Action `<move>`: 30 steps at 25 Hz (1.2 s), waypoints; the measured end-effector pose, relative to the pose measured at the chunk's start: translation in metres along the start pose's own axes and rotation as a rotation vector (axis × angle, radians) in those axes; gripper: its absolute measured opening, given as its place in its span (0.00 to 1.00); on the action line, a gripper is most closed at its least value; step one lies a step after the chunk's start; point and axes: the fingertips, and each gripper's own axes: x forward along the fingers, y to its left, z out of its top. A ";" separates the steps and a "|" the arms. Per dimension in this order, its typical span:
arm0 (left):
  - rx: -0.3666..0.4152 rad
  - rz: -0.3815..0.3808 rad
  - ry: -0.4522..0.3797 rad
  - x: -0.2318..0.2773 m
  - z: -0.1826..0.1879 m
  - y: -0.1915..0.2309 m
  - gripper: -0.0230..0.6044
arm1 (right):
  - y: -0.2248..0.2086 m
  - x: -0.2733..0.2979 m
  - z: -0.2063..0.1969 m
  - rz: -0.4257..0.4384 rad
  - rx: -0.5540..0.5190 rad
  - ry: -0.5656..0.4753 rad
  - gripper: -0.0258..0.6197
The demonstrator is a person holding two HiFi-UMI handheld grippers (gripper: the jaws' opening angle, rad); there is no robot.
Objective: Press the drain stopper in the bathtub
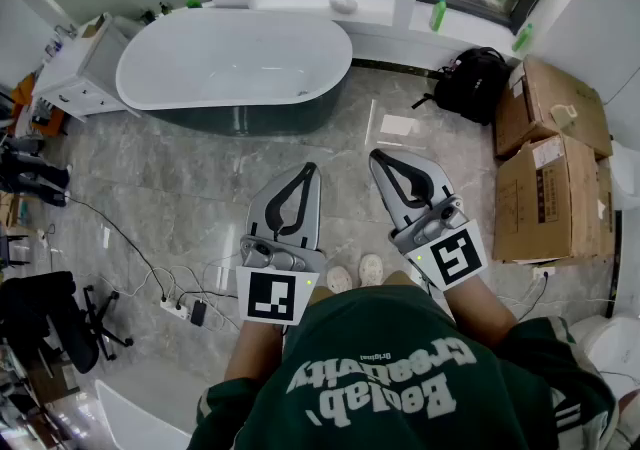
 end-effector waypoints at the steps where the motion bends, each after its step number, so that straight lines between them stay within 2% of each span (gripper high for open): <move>1: -0.010 0.002 -0.001 0.001 0.001 -0.002 0.05 | -0.002 -0.002 -0.001 0.000 0.001 0.003 0.06; 9: -0.018 0.012 0.004 0.017 -0.005 -0.021 0.05 | -0.019 -0.015 -0.013 0.006 0.004 0.011 0.06; 13: -0.011 0.032 0.015 0.022 -0.011 -0.025 0.05 | -0.028 -0.017 -0.020 0.014 0.039 -0.007 0.06; 17: -0.028 0.051 0.015 0.028 -0.014 -0.026 0.05 | -0.035 -0.018 -0.022 0.028 0.051 -0.039 0.06; 26: -0.025 0.067 0.022 0.041 -0.016 -0.029 0.05 | -0.048 -0.017 -0.035 0.032 0.090 -0.013 0.06; 30: -0.015 0.083 0.022 0.044 -0.015 -0.025 0.05 | -0.055 -0.016 -0.034 0.037 0.085 -0.054 0.06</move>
